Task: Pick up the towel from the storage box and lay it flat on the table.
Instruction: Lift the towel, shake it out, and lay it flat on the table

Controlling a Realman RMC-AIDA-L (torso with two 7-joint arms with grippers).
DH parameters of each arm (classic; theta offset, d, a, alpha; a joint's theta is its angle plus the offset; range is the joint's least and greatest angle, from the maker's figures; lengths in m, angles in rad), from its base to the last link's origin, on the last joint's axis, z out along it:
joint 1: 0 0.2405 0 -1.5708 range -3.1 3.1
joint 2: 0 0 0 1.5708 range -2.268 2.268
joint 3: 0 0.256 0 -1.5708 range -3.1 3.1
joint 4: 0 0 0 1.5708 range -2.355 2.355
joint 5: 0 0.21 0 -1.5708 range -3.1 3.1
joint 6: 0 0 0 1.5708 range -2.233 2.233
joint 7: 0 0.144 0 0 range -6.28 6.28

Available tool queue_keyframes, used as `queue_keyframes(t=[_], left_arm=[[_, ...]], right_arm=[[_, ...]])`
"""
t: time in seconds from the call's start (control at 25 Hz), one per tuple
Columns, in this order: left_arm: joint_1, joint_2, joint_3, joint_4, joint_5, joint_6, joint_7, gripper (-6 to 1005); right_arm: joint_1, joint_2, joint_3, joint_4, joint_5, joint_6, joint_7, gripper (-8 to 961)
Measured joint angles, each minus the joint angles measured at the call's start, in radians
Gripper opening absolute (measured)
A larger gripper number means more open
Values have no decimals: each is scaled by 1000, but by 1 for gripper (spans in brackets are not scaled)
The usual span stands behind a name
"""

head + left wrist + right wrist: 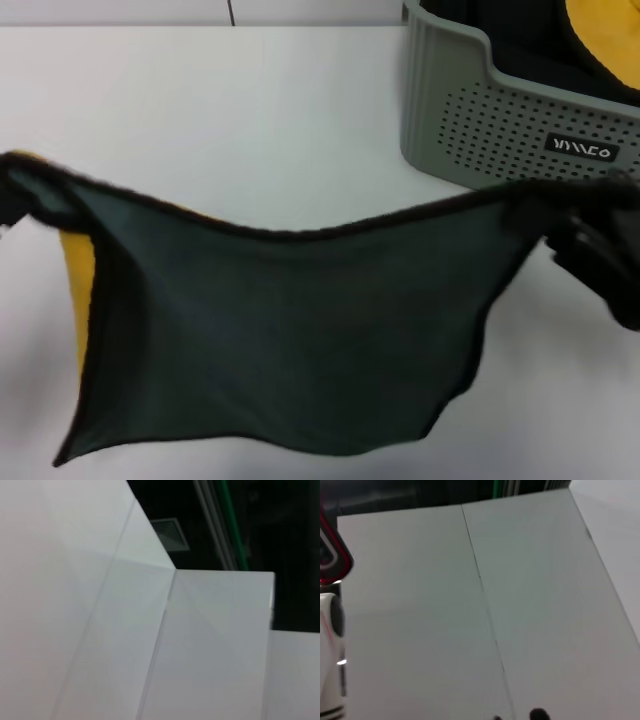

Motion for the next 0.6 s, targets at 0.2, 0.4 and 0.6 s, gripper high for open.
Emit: queue_keyframes(t=[0.2,0.4,0.6], left_arm=[[-173,-1,-139,-251,167,-124,8,22],[-312,-24,-166,-341,319,-411,55,23],[-373,-58,-162,-351,352,-596,67,24]], right_arm=[[79,7,2,158,34,156,-24,17],[118,7,-3,185,40,358,-28,18],[170,7,-20,204,55,553,-19,18]])
